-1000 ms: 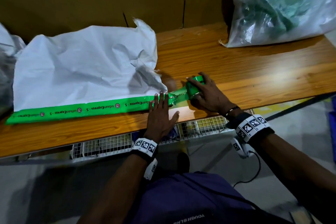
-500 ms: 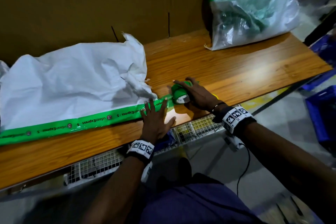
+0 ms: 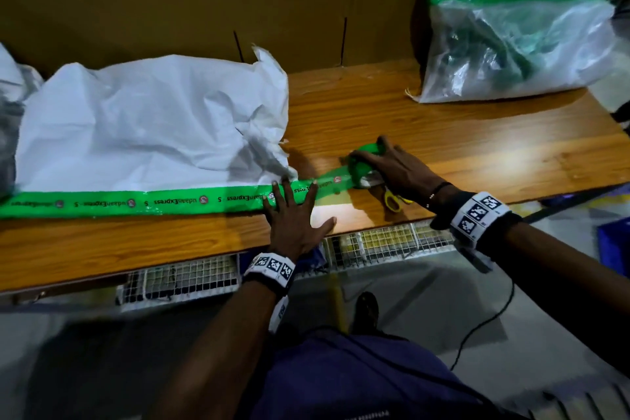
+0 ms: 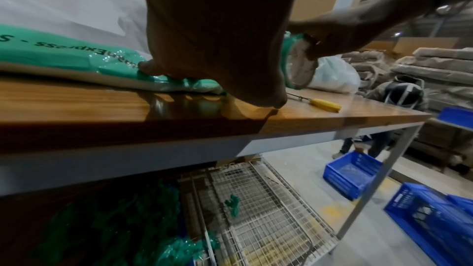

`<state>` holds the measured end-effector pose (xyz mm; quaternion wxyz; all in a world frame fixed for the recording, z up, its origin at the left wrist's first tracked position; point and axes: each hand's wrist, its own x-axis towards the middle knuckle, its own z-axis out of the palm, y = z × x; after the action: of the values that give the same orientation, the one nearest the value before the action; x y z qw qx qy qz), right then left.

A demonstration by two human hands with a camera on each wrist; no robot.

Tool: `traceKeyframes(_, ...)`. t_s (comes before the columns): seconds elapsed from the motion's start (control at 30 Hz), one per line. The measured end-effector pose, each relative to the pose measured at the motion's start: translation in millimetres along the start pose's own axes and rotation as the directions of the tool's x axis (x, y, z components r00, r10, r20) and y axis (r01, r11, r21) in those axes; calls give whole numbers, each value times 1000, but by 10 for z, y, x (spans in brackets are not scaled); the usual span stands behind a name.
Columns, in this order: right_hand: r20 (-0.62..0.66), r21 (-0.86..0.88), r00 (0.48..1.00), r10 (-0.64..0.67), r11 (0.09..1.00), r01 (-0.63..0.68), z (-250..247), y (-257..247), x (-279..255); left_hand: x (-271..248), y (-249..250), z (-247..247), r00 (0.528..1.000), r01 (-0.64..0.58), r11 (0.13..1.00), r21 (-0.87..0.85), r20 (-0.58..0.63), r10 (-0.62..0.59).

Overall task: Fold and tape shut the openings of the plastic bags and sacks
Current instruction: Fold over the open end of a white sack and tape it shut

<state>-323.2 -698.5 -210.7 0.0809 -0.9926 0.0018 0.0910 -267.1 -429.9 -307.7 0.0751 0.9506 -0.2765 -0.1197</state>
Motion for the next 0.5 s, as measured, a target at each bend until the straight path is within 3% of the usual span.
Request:
traceKeyframes(0.17,13,-136,998,-64,989,65,-20,274,-17,54,232,-32,997,71,996,49,-32,-69)
traceKeyframes(0.37,-1,-234,991,-132,964,128,75,368,166,59,857,16,963,127,992,-30,-235,-130)
traceKeyframes(0.5,-64,-284,971,-231,937,204,88,440,259,157,1055,174,968,113,994,-12,-222,-112)
